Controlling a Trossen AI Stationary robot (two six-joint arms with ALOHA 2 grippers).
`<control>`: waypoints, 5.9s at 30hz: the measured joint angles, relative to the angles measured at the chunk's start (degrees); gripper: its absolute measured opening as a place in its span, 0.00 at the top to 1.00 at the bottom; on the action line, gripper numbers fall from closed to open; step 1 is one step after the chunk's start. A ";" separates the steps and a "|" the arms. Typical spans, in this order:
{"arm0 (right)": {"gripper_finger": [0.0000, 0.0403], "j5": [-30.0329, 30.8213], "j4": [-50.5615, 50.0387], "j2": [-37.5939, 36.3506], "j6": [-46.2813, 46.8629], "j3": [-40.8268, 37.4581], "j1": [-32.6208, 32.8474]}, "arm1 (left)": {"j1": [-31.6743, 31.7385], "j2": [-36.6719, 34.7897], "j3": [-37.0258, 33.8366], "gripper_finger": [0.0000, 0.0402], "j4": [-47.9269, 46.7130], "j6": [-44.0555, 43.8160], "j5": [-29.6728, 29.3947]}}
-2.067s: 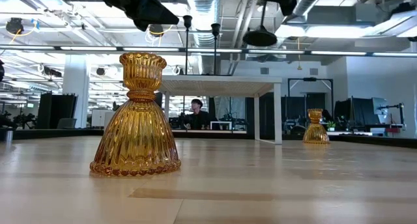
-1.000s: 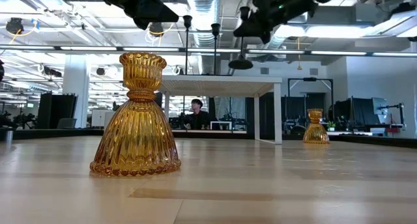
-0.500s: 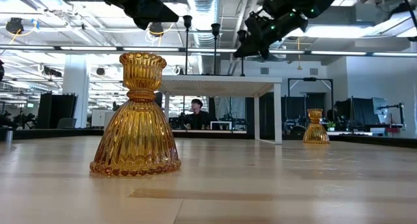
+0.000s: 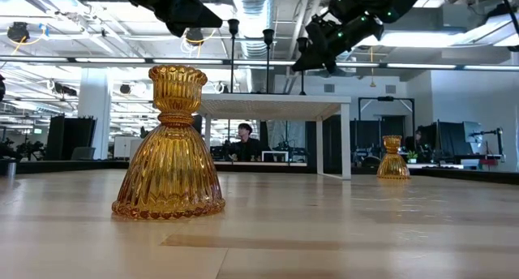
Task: Pick & Place candle stick holders
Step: Put the black candle holder on the shelf aligned with the other black candle holders, then put the top yellow glass candle holder on the shelf
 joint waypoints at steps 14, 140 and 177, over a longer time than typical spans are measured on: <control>1.00 -0.62 -0.04 0.00 0.47 0.00 -0.16 | 0.00 0.00 0.00 0.98 0.00 0.01 -0.01; 0.54 1.90 -10.75 -2.33 -2.73 -0.05 0.74 | 0.00 0.01 0.00 0.98 -0.04 -0.01 -0.01; 1.00 20.96 -58.04 -32.99 14.98 -2.88 29.03 | 0.00 0.02 0.00 0.98 -3.49 0.00 0.00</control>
